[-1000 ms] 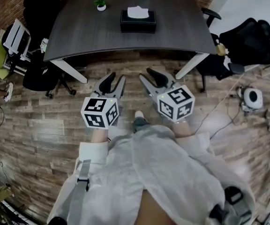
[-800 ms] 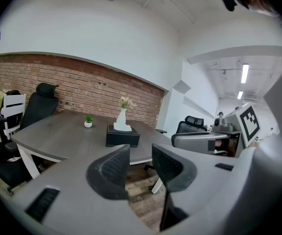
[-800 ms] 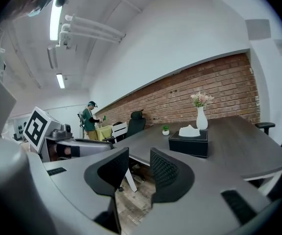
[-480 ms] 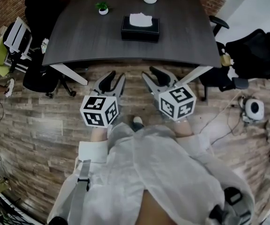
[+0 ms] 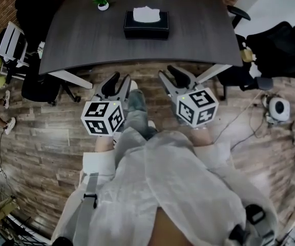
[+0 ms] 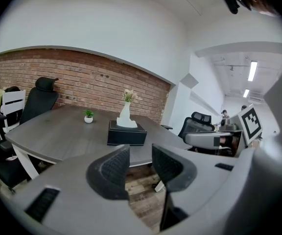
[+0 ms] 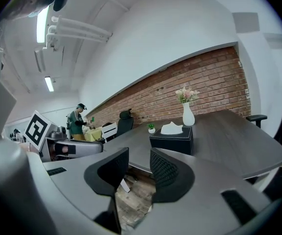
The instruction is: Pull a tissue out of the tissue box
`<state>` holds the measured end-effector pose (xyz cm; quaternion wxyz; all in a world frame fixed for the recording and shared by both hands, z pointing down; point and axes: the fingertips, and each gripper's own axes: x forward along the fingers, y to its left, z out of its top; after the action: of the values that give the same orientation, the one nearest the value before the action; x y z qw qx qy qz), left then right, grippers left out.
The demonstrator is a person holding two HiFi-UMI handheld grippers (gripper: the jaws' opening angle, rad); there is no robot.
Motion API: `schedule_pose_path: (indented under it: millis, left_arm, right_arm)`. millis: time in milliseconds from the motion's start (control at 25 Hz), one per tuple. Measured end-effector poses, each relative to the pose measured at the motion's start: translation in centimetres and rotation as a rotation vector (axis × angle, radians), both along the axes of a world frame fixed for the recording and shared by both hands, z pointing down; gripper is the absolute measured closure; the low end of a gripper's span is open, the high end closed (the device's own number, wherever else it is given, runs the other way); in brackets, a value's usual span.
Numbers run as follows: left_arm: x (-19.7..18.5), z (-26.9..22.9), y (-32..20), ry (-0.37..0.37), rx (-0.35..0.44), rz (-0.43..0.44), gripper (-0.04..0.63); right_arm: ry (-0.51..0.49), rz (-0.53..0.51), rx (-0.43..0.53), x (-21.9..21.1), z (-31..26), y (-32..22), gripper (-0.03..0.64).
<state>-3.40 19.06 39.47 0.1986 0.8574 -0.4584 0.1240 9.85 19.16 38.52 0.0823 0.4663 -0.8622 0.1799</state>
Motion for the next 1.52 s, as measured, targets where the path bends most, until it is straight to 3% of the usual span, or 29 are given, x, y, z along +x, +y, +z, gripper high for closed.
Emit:
schedule_pose_path:
  millis: [400,560,1120,1520]
  left_arm:
    - [0.5,1.8,-6.6,-0.002,-0.040,0.049,0.471]
    - [0.3,2.6,-10.1,-0.004,-0.059,0.071,0.471]
    - [0.5,0.9,-25.0,0.010,-0.012,0.203,0.471]
    - [1.3,1.1,-29.2,0.026,-0.014,0.302,0.471]
  right_arm:
    - [0.005,0.083,-0.038,2.4,1.5,-5.6,0.500]
    - [0.014,0.079,-0.040,1.5,1.5,-9.2,0.500]
    - [0.059,0.060,-0.025,-2.1,-0.1,-23.1,0.500]
    - [0.082,0.144,-0.040,-1.9,0.6,-27.8,0.500]
